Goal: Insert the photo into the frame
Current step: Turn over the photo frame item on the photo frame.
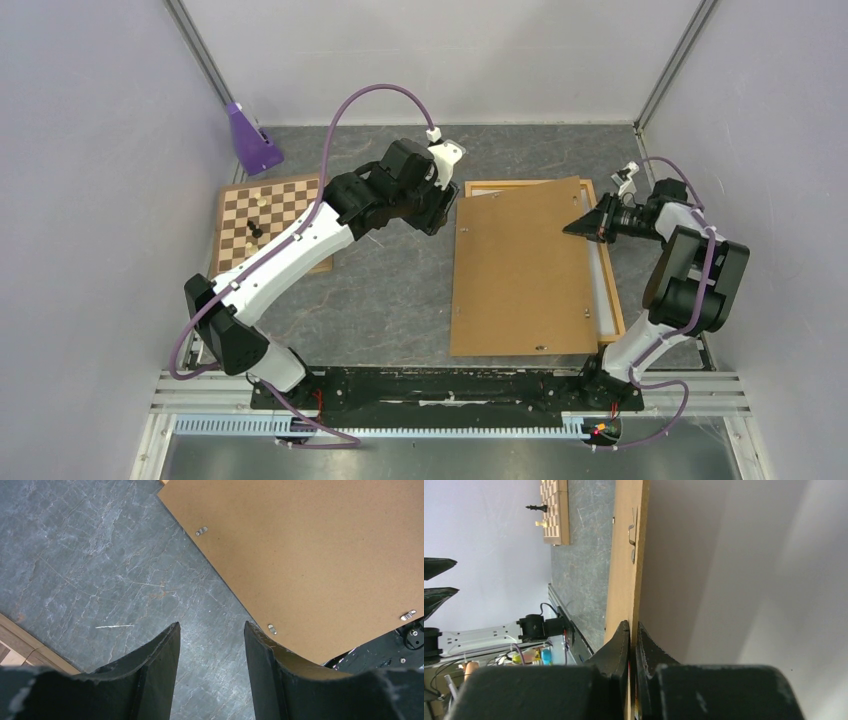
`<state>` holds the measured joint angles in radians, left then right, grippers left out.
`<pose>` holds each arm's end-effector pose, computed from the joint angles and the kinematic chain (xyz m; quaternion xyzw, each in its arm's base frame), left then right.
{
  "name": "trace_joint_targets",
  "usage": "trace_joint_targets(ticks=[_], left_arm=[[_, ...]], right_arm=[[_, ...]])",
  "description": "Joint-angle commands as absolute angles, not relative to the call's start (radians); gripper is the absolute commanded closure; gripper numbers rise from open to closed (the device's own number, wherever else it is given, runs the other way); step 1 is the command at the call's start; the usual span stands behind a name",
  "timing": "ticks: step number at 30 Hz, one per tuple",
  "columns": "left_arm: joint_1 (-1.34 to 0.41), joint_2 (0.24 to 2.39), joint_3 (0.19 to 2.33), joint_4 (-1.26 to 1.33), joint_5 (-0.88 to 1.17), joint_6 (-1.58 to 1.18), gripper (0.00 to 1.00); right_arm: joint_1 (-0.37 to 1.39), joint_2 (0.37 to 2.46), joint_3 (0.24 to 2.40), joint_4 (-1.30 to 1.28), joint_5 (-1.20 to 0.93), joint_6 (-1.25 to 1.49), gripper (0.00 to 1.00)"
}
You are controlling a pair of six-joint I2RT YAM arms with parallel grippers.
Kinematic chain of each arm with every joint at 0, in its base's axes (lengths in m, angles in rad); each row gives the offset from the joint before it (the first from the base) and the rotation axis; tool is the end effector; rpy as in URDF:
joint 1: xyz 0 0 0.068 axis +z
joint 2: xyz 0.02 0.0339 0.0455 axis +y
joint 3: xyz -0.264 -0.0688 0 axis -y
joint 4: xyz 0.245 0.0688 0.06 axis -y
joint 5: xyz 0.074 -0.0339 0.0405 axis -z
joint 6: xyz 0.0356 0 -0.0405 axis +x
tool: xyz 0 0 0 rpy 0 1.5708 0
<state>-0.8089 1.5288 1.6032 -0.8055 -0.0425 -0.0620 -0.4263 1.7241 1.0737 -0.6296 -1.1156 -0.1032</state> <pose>0.2291 -0.2380 0.3822 0.3250 0.8532 -0.1543 0.3777 0.3022 -0.1021 0.1879 0.0593 0.8409 0.4733 0.2557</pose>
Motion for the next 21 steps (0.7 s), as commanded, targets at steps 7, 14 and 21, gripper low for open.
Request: trace_joint_targets(ticks=[7,14,21], left_arm=[[-0.805,1.554,1.614,-0.775,-0.032,-0.002,0.43],[-0.805,1.567,1.621,-0.777,-0.044,-0.002,0.44],[-0.805,1.568,1.622,-0.781,-0.052,-0.002,0.43]], right_arm=[[-0.459,1.770,1.104,-0.569,-1.241,-0.182,1.00],[-0.453,1.706,1.038,-0.460,-1.257,-0.097,1.00],[-0.437,1.652,1.011,-0.359,-1.273,-0.001,1.00]])
